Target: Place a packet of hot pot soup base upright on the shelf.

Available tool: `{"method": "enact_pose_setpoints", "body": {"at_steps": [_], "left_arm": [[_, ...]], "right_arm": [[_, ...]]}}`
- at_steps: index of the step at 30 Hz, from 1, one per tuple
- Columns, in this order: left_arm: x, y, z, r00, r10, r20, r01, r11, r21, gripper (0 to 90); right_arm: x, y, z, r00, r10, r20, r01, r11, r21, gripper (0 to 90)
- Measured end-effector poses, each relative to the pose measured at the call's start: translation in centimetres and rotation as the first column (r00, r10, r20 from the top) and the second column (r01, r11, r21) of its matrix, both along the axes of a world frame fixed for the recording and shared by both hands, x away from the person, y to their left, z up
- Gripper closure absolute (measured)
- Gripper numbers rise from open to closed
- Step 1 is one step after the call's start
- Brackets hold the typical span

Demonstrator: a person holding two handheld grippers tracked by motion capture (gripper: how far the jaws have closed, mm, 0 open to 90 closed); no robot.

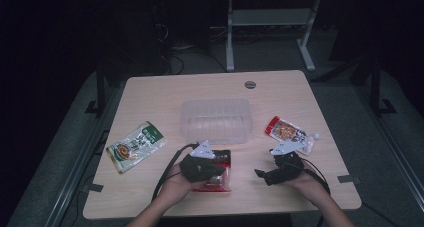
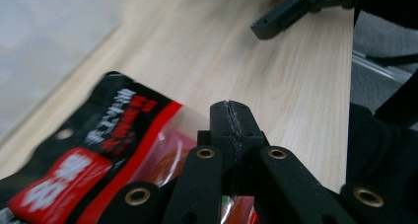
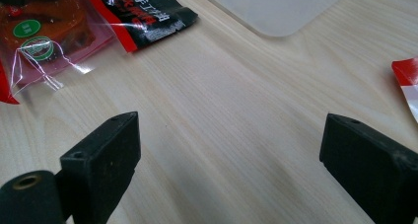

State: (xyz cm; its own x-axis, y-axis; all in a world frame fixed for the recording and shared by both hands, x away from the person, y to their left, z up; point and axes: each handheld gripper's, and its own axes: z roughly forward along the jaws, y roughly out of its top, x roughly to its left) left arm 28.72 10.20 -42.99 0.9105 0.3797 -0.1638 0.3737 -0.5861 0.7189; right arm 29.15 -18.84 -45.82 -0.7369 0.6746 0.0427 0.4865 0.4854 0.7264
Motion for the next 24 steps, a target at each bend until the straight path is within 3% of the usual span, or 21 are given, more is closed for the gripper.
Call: {"method": "enact_pose_setpoints", "body": {"at_steps": [6,14,24], "left_arm": [[-0.5,-1.4,-1.1,0.9993,-0.035,-0.014,0.036,0.9979,0.054,89.6],[-0.8,-1.6,-2.1,0.9970,-0.056,-0.053,0.061,0.9923,0.107,89.6],[-1.5,-0.5,-2.0,0.9963,-0.042,-0.075,0.050,0.9923,0.113,89.6]], "right_arm": [[0.0,0.0,0.0,1.0000,0.003,0.005,-0.003,1.000,0.001,8.1],[0.0,0.0,0.1,1.0000,0.002,0.006,-0.002,1.000,0.003,8.2],[0.0,-0.1,0.1,1.0000,-0.003,0.007,0.003,1.000,0.004,8.3]]}}
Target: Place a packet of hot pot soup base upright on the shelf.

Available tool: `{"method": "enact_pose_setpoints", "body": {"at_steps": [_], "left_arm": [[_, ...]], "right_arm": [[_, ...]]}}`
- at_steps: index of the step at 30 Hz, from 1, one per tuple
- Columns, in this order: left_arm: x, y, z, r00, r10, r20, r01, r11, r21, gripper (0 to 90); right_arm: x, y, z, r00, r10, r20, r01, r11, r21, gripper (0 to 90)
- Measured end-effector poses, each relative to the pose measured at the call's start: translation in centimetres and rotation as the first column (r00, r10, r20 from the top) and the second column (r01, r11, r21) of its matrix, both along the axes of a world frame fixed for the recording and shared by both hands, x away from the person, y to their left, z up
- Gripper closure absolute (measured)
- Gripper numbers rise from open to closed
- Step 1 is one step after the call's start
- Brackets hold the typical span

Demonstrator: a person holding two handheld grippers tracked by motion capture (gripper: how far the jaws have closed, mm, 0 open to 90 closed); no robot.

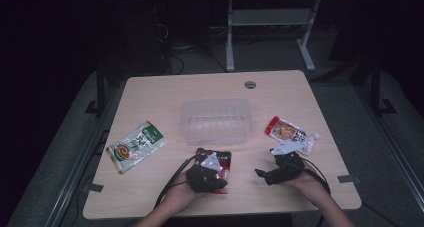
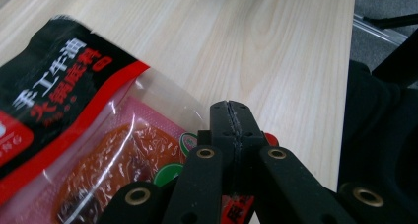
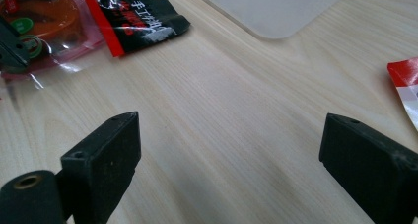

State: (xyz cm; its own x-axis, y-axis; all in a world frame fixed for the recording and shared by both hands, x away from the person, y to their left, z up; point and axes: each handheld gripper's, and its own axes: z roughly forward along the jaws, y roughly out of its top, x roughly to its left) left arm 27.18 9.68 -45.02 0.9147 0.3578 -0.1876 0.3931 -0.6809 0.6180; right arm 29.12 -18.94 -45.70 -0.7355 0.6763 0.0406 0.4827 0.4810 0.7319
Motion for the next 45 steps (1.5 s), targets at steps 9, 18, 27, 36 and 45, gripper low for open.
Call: {"method": "enact_pose_setpoints", "body": {"at_steps": [9,18,27,36,45], "left_arm": [[-0.8,2.7,0.1,0.9997,0.017,-0.015,-0.017,0.9995,0.027,89.6],[-1.4,6.0,0.2,0.9980,0.056,-0.031,-0.054,0.9974,0.047,89.5],[-1.4,9.3,0.4,0.9930,0.117,-0.013,-0.116,0.9919,0.051,89.5],[-1.1,10.2,0.9,0.9914,0.131,0.007,-0.131,0.9909,0.031,89.6],[-0.4,11.3,2.5,0.9849,0.161,0.063,-0.160,0.9869,-0.021,89.5]], "right_arm": [[0.0,0.0,0.0,1.0000,-0.005,0.000,0.005,1.000,-0.001,8.3],[0.0,0.2,-0.1,0.9999,-0.010,-0.007,0.010,1.000,-0.003,8.3],[0.1,0.2,-0.2,0.9999,-0.014,-0.009,0.014,1.000,-0.007,8.4],[0.1,0.3,-0.3,0.9999,-0.011,-0.012,0.011,1.000,-0.011,8.4],[0.1,0.4,-0.4,1.0000,0.003,-0.006,-0.003,1.000,-0.015,8.4]]}}
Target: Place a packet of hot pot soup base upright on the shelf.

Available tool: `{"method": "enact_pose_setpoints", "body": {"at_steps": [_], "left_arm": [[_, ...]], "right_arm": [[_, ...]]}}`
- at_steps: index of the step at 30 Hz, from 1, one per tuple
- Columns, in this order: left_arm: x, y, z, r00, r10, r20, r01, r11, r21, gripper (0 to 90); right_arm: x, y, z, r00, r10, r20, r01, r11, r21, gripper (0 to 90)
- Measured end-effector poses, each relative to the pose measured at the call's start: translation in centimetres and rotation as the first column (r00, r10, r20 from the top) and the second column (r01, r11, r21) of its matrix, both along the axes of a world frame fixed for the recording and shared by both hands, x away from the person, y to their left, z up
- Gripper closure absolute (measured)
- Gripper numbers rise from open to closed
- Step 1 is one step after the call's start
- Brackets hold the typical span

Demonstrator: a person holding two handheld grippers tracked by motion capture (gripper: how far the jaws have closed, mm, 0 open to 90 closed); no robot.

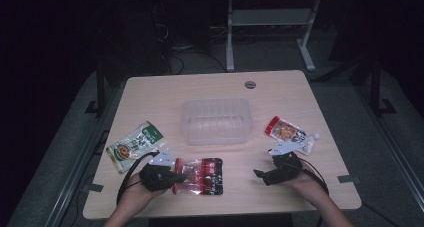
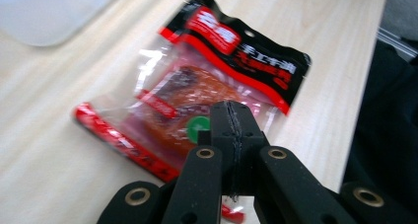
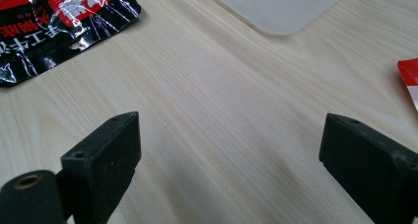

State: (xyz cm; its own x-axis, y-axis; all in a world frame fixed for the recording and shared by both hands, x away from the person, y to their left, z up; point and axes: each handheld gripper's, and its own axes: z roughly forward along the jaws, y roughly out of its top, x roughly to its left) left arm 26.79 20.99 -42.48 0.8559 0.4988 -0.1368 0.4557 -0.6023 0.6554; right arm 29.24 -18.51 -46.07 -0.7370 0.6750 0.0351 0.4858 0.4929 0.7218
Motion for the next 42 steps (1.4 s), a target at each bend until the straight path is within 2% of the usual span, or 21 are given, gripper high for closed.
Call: {"method": "enact_pose_setpoints", "body": {"at_steps": [6,8,13,15,16,18,20,27,29,34,42], "left_arm": [[0.7,1.2,-0.2,0.9982,0.045,0.039,-0.045,0.9989,-0.014,89.5],[1.0,1.8,-0.5,0.9964,0.075,0.041,-0.074,0.9971,-0.017,89.5],[1.4,2.2,-1.0,0.9938,0.106,0.033,-0.105,0.9941,-0.027,89.4],[1.4,2.2,-1.1,0.9937,0.107,0.030,-0.107,0.9940,-0.026,89.4],[1.6,2.2,-1.2,0.9953,0.091,0.033,-0.091,0.9958,-0.012,89.4],[1.6,2.1,-1.3,0.9956,0.090,0.026,-0.089,0.9960,-0.009,89.4],[1.6,2.0,-1.5,0.9966,0.080,0.020,-0.080,0.9967,0.011,89.4],[1.9,2.0,-2.1,0.9950,0.100,-0.011,-0.099,0.9942,0.040,89.4],[1.9,2.0,-2.2,0.9942,0.106,-0.015,-0.106,0.9937,0.036,89.4],[2.0,1.9,-2.6,0.9942,0.105,-0.024,-0.103,0.9927,0.062,89.4],[2.0,1.8,-2.9,0.9927,0.116,-0.032,-0.114,0.9901,0.082,89.5]], "right_arm": [[0.0,0.1,0.0,1.0000,0.004,0.002,-0.004,1.000,0.001,8.4],[0.0,0.1,0.0,1.0000,0.003,0.001,-0.003,1.000,0.003,8.4],[0.0,0.2,0.0,1.0000,0.004,-0.002,-0.004,1.000,0.001,8.4],[0.0,0.2,-0.1,1.0000,0.006,-0.001,-0.006,1.000,-0.002,8.4],[0.0,0.2,-0.1,0.9999,0.010,0.003,-0.010,1.000,-0.004,8.4],[0.0,0.2,-0.1,0.9999,0.011,0.004,-0.011,1.000,-0.004,8.3],[0.0,0.3,-0.1,0.9999,0.012,0.002,-0.012,1.000,-0.004,8.4],[0.0,0.2,-0.1,0.9999,0.010,0.002,-0.010,1.000,-0.001,8.4],[0.0,0.2,-0.1,1.0000,0.010,0.002,-0.010,1.000,0.001,8.3],[0.0,0.3,-0.1,0.9999,0.009,-0.008,-0.009,1.000,0.002,8.3],[-0.3,0.6,0.3,0.9994,0.021,-0.028,-0.020,0.999,0.043,8.0]]}}
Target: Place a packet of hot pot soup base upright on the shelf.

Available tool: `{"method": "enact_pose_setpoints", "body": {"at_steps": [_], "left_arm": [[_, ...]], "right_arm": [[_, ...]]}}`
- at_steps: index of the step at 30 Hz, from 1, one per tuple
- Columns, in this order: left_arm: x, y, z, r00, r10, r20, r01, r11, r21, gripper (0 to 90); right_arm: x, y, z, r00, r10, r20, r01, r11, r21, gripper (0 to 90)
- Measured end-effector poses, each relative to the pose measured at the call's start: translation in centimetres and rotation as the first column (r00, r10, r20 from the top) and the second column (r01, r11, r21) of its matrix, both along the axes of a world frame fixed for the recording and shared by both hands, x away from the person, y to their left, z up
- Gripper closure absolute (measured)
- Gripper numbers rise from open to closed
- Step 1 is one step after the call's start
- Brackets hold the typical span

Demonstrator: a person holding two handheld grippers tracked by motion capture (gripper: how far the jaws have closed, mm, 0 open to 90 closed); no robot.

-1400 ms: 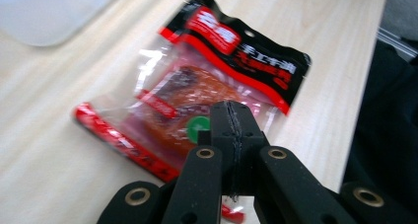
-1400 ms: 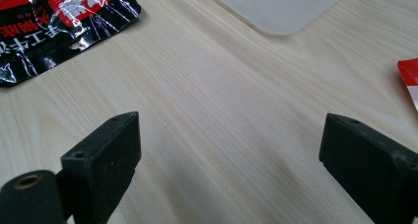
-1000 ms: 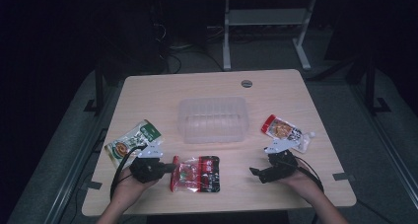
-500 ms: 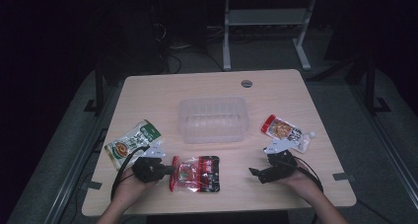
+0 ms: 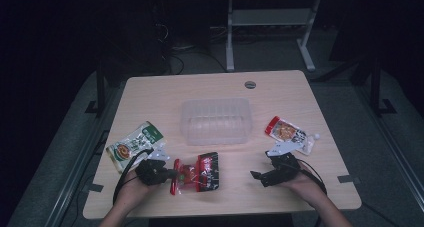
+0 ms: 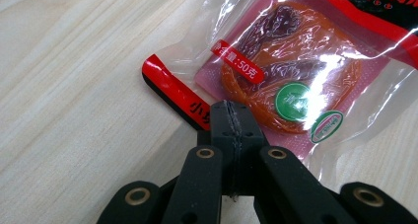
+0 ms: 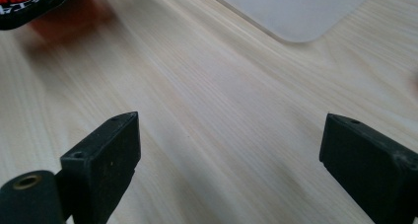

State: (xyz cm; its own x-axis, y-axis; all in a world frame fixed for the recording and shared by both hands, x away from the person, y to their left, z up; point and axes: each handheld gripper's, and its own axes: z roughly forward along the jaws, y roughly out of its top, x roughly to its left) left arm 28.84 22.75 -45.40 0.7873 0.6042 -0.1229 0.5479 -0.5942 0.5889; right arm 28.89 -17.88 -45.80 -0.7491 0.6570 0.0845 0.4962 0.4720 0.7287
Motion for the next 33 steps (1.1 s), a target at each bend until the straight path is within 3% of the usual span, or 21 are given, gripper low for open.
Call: {"method": "enact_pose_setpoints", "body": {"at_steps": [12,18,23,33], "left_arm": [[0.1,0.0,0.0,1.0000,0.006,-0.007,-0.006,1.0000,-0.005,89.5],[0.0,0.0,0.0,0.9999,0.012,-0.009,-0.012,0.9999,-0.006,89.5],[0.0,0.1,0.0,0.9998,0.012,-0.014,-0.012,0.9999,-0.002,89.5],[0.0,0.1,-0.1,0.9996,0.024,-0.015,-0.024,0.9996,-0.017,89.5]], "right_arm": [[-0.9,2.1,1.6,0.9973,0.072,-0.013,-0.071,0.995,0.074,7.0],[-0.9,4.5,2.2,0.9914,0.127,-0.029,-0.123,0.986,0.111,7.0],[-0.4,5.9,2.3,0.9888,0.144,-0.040,-0.136,0.979,0.149,7.1],[0.6,9.1,1.8,0.9817,0.178,-0.066,-0.167,0.975,0.143,7.2]]}}
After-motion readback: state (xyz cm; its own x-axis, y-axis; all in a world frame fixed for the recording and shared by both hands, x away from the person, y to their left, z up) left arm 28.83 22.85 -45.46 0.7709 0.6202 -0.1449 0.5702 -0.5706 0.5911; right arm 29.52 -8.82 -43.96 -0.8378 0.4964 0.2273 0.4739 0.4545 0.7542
